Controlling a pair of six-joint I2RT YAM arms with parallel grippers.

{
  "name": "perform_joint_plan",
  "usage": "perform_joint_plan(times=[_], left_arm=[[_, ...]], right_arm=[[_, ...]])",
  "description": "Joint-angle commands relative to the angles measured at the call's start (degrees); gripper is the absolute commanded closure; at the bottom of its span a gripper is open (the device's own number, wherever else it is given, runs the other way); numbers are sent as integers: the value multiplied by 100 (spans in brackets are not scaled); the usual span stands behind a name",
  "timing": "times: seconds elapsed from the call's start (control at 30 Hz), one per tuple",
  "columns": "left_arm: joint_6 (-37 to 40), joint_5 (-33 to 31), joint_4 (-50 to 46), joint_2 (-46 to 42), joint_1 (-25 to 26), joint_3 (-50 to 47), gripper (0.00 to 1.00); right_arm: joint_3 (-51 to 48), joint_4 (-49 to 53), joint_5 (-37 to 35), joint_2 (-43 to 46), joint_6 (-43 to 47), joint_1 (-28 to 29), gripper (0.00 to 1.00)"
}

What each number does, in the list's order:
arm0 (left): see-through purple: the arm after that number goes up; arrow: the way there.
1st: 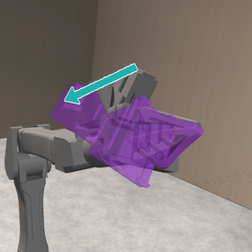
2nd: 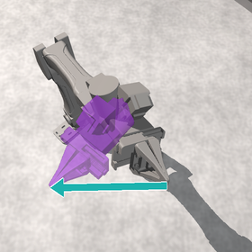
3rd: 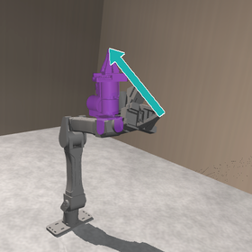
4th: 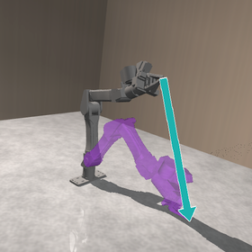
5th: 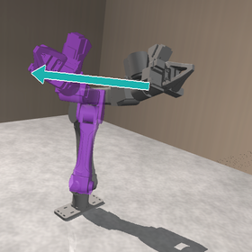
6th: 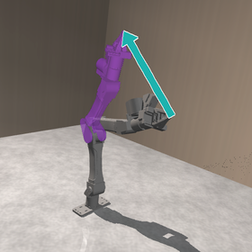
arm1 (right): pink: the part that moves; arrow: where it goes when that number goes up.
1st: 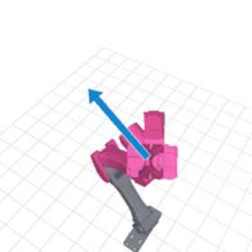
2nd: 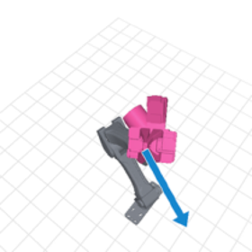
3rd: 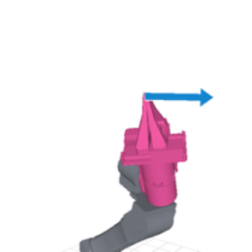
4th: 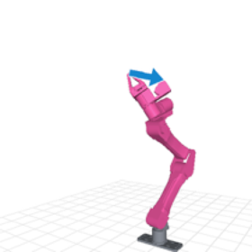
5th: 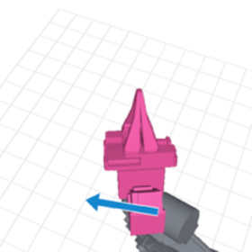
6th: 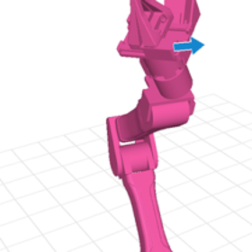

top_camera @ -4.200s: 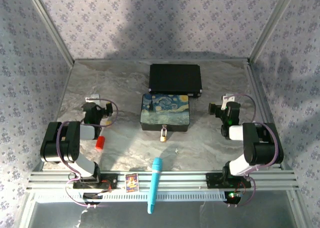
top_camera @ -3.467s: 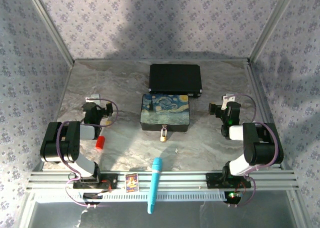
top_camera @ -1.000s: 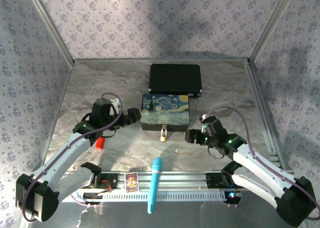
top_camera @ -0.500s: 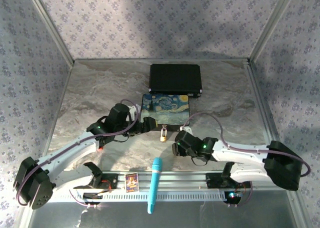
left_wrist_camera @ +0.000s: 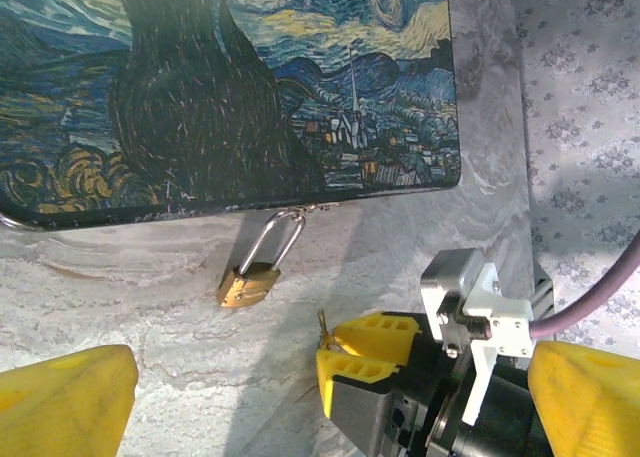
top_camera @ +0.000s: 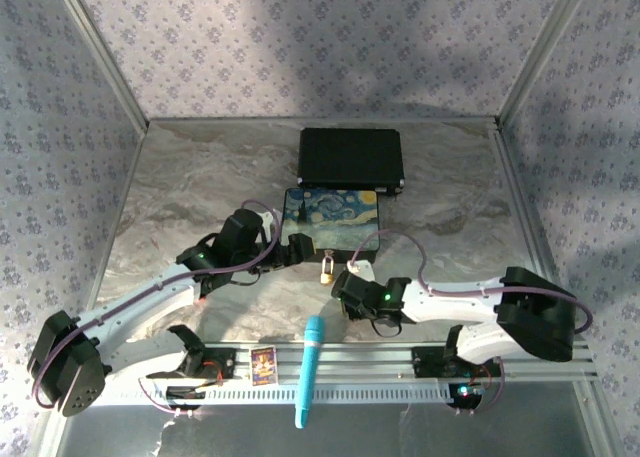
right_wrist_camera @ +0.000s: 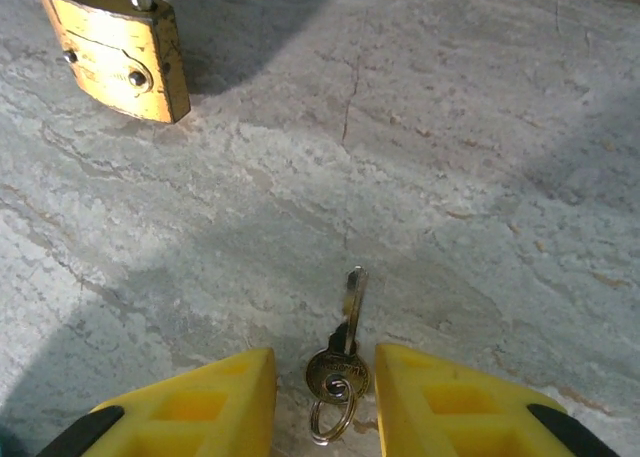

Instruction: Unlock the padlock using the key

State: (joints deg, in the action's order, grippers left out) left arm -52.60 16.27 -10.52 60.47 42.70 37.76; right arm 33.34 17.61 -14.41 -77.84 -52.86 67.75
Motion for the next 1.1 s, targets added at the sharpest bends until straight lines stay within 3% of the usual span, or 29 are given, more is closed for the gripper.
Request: perform_joint_plan(times=[0.0,0.17,0.3,0.6,0.8,0.93,1.07], left_arm=[[91,-300,-162,-34,136,108,0],[44,-399,-145,-26,169,99,0],[171,-770,-384,-23,305,214,0],[-119,-874,-3,125,453,215,0],[-1341,-958,1291,119,636,-227,2],[-2397,-1415,2042,124,937,-527,10],[-3620,-1954,2803,143,1277,-919,10]], right_arm=[[282,431,-230,-259,-334,142,72],[428,760,-292,-515,-509,247,79],[319,713,-196,-392,-500,242,93],[-124,562,543,597,392,-375,98],[-53,591,1185,1336,1087,-971,98],[196,625,1429,1480,1357,-1207,98],[616,671,1323,1444,1476,-1212,100]])
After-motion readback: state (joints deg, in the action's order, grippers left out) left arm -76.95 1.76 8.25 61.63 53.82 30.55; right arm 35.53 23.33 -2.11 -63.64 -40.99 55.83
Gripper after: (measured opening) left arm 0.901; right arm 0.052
